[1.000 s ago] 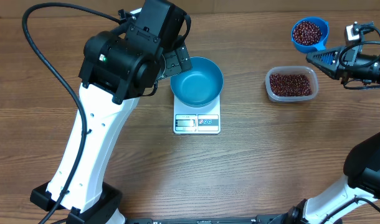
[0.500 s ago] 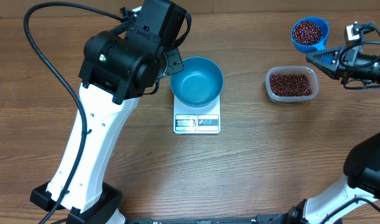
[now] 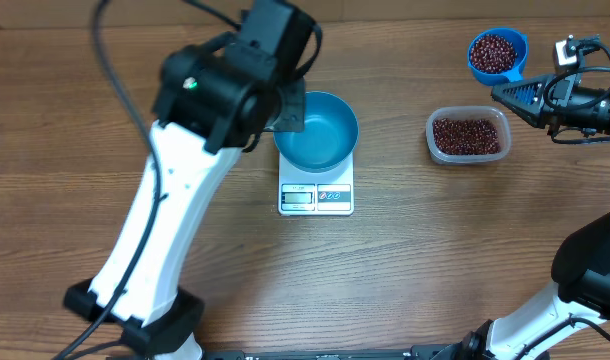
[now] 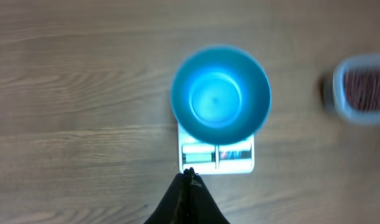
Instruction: Scoop item into bowl and weigh 150g on scale
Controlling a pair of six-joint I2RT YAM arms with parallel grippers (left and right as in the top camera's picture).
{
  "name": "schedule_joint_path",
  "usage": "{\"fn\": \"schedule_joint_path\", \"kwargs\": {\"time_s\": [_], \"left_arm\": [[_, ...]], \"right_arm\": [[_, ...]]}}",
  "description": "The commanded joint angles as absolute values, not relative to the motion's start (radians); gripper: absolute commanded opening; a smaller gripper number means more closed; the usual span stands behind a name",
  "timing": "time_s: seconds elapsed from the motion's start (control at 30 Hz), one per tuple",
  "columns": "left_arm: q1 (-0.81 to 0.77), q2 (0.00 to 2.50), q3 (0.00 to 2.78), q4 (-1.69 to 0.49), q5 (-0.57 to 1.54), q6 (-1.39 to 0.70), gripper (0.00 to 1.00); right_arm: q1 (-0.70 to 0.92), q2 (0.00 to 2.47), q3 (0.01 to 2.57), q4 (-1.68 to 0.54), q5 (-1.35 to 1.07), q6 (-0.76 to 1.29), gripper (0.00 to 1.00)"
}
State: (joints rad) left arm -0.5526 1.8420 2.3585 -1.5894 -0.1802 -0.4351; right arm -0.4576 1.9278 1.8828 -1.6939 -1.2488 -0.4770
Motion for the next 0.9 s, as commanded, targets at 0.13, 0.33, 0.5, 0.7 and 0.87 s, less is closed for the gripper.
{"fn": "schedule_joint_path", "kwargs": {"time_s": [0.13,0.33,0.5,0.7,0.87], "left_arm": [[-0.575,1.996,2.337,-1.593,0.005,-0.141,0.04],[-0.579,2.098,2.337,-1.601,0.040,-0.127,0.04],[-0.583,2.127,2.337,-1.605,0.041,-0.109,0.04],[-0.602,2.132,2.336,-1.621,-0.015,-0.062,0.04],[-0.646,2.132,2.336,-1.641,-0.096,-0.051,0.04]], "right_arm": [[-0.460,1.887,1.913,-1.689,-1.273,-0.502,0.04],[-0.460,1.887,1.913,-1.688,-1.254,-0.502,0.04],[-0.460,1.887,1.913,-1.689,-1.247,-0.502,0.04],[-0.460,1.887,1.913,-1.685,-1.247,-0.502,0.04],[-0.460,1.887,1.913,-1.678,-1.247,-0.502,0.04]]}}
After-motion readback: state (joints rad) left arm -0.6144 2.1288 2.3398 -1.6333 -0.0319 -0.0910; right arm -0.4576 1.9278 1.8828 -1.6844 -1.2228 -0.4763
